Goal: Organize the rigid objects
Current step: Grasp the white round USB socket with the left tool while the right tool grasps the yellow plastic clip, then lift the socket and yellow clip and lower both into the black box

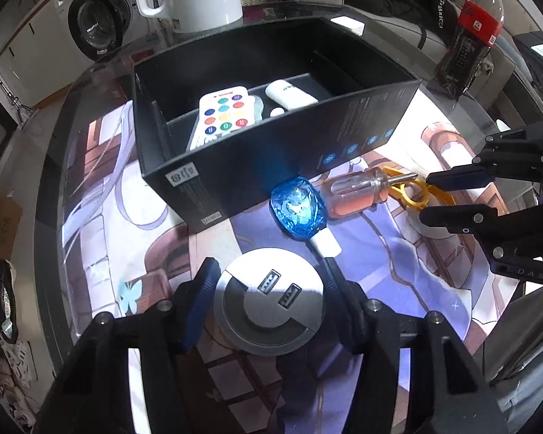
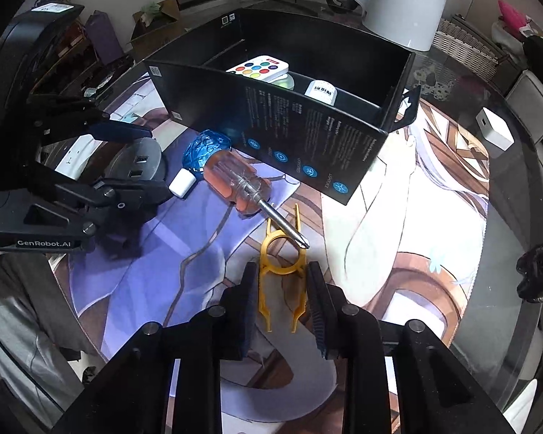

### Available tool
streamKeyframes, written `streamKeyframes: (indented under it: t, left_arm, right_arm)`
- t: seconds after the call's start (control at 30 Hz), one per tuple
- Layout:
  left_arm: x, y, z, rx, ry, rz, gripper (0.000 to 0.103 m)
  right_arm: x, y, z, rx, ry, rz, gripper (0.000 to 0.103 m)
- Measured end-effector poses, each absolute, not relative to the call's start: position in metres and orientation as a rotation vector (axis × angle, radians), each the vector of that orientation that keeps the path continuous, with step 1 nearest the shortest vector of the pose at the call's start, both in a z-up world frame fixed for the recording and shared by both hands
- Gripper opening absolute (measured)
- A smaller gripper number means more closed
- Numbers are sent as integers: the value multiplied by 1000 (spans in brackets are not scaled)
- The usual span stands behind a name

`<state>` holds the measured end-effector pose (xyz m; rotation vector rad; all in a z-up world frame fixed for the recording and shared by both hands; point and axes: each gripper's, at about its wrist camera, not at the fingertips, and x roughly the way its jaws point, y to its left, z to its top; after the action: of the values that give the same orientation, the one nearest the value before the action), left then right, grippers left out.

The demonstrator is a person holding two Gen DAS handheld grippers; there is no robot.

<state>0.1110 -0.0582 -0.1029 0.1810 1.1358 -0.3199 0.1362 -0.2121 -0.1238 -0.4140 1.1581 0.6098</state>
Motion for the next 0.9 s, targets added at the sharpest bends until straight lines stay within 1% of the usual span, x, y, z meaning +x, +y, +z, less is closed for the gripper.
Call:
streamKeyframes:
  t: [0.27,0.57,0.7,0.9]
  left_arm:
    - [97,-46,-59,112,985,-321,57]
    - [93,-45,-40,87,913,-324,57]
    - [83,-47,-22,78,818,-315,57]
    - [67,-46,10,77,633,-324,57]
  right_arm:
    - [132,-213,-97,-343,1086,634,26]
    - [122,-217,-57,-229,956,655,26]
    - [116,-217,-37,-195,853,669,26]
    - [100,-219,-9,-154,647,666,26]
